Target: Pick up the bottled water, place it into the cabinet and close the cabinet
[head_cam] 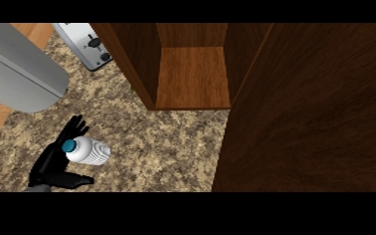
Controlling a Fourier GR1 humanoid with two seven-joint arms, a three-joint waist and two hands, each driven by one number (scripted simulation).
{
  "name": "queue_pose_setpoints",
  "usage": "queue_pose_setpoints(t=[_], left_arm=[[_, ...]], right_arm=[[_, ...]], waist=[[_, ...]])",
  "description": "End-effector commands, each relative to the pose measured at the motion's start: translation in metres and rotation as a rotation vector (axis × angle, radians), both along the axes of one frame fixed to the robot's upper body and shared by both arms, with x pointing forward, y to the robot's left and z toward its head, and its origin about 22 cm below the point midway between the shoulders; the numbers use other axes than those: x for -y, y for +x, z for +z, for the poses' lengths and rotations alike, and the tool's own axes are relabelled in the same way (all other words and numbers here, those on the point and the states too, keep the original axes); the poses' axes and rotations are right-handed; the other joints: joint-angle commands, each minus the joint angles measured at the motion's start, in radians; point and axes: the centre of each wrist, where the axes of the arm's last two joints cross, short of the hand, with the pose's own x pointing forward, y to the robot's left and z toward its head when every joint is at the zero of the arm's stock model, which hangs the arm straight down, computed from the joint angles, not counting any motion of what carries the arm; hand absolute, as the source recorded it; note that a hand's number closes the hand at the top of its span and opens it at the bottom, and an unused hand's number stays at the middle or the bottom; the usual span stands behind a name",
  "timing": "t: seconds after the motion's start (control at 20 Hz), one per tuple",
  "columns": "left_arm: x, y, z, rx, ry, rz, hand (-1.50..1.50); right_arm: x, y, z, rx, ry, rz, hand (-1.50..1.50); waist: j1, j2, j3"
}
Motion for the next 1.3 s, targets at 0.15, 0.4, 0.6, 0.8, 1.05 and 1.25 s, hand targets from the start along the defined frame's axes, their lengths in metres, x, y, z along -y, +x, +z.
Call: queue_pose_setpoints(t=[0.15,0.4,0.6,0.8,1.05,1.25], left_arm=[[0.006,0.003,-0.02,0.059,-0.022,0.032,-1.5],[0.016,0.031,-0.012,0.072,-0.062,0.068,-1.5],[0.022,0.011,-0.027,0.106,-0.129,0.035,1.5],[0.058,0.028,-0.031,0.088,-0.169,-0.018,1.5],[0.037,0.046,-0.004,0.263,0.052,-0.118,1.5],[0.07,0.046,-0.016,0.328,0.086,-0.047,1.5]], right_arm=[[0.006,-0.018,0.011,0.061,-0.011,-0.038,-1.5],[0.009,-0.015,0.013,0.082,-0.029,-0.044,-1.5],[0.003,-0.007,0.013,0.063,-0.032,-0.035,-1.5],[0.0,-0.016,0.011,0.062,-0.019,-0.035,-1.5],[0.005,-0.017,0.013,0.065,-0.009,-0.033,-1.5],[-0.003,-0.015,0.01,0.068,-0.007,-0.034,-1.5]], waist=[[-0.006,0.002,-0.001],[-0.008,0.002,-0.001],[0.004,0.001,-0.001],[-0.004,0.0,-0.001],[-0.001,-0.006,0.0],[0.001,-0.002,0.0]])
